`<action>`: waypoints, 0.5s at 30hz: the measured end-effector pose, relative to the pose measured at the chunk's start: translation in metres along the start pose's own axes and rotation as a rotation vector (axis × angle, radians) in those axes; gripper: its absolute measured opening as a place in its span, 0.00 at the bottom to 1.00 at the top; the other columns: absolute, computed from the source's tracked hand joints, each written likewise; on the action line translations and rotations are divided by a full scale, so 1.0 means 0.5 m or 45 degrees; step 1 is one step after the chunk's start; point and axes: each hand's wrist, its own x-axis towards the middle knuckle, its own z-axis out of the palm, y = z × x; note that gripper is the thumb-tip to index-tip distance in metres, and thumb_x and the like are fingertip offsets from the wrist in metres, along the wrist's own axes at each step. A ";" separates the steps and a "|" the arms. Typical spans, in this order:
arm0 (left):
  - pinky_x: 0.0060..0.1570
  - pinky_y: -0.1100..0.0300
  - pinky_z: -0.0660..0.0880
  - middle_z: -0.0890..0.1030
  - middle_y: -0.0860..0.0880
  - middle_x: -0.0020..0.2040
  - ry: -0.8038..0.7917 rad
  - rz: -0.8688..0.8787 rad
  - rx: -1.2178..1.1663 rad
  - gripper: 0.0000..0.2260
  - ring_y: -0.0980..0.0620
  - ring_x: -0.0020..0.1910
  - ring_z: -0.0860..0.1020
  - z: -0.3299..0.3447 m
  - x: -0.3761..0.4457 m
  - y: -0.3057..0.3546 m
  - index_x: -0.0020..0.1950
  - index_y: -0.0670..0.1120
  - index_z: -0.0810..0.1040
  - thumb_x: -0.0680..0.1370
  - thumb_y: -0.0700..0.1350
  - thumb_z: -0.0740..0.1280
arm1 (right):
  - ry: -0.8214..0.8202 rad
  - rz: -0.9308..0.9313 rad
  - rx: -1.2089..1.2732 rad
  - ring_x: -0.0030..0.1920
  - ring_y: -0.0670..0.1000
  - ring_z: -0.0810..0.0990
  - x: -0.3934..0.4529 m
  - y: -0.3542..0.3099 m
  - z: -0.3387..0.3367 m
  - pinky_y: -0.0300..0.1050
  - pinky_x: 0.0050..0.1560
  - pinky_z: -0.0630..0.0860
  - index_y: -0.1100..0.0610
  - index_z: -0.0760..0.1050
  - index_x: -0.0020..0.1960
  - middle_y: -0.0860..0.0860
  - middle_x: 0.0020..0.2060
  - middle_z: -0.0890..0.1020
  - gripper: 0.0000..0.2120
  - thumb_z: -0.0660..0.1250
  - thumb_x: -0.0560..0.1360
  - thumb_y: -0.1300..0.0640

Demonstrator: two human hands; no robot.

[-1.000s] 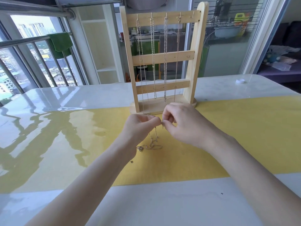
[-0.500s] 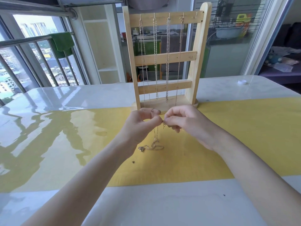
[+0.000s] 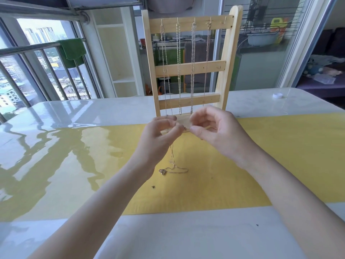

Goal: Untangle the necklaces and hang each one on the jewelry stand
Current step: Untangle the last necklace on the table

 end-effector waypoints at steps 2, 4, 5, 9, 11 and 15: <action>0.54 0.61 0.70 0.75 0.55 0.55 0.025 0.050 0.036 0.08 0.59 0.55 0.75 0.002 -0.003 0.003 0.38 0.47 0.80 0.77 0.43 0.67 | 0.011 -0.007 0.059 0.39 0.42 0.77 0.001 0.000 -0.003 0.37 0.45 0.75 0.50 0.72 0.46 0.43 0.35 0.80 0.12 0.69 0.74 0.66; 0.49 0.67 0.69 0.75 0.56 0.55 0.028 0.077 0.068 0.07 0.63 0.53 0.73 0.001 -0.004 0.005 0.39 0.47 0.80 0.77 0.43 0.67 | 0.013 -0.025 0.062 0.39 0.43 0.77 0.002 0.000 -0.001 0.41 0.47 0.76 0.50 0.71 0.48 0.43 0.35 0.81 0.14 0.69 0.73 0.66; 0.49 0.67 0.69 0.75 0.56 0.55 0.026 0.077 0.073 0.07 0.64 0.53 0.73 0.001 -0.003 0.004 0.40 0.47 0.80 0.77 0.43 0.67 | 0.017 -0.034 0.060 0.39 0.44 0.77 0.003 -0.001 0.000 0.42 0.47 0.75 0.50 0.71 0.48 0.44 0.35 0.81 0.14 0.70 0.73 0.66; 0.48 0.68 0.69 0.75 0.55 0.55 0.022 0.088 0.089 0.08 0.64 0.53 0.73 0.002 -0.004 0.003 0.39 0.47 0.79 0.77 0.43 0.67 | 0.061 -0.037 0.044 0.39 0.45 0.76 0.004 -0.001 -0.002 0.38 0.43 0.73 0.51 0.71 0.48 0.45 0.36 0.81 0.13 0.71 0.72 0.65; 0.48 0.69 0.68 0.75 0.56 0.55 0.013 0.093 0.086 0.07 0.64 0.53 0.73 0.003 -0.004 0.003 0.39 0.47 0.79 0.77 0.43 0.66 | 0.054 -0.037 0.039 0.39 0.45 0.76 0.004 0.000 -0.002 0.39 0.43 0.74 0.52 0.72 0.49 0.45 0.36 0.82 0.13 0.71 0.72 0.65; 0.47 0.72 0.69 0.75 0.55 0.55 -0.004 0.088 0.077 0.07 0.63 0.54 0.73 0.007 -0.006 0.004 0.40 0.45 0.79 0.77 0.43 0.67 | 0.033 -0.028 0.046 0.37 0.45 0.75 0.004 -0.002 0.000 0.41 0.44 0.74 0.53 0.71 0.50 0.44 0.34 0.81 0.13 0.71 0.72 0.66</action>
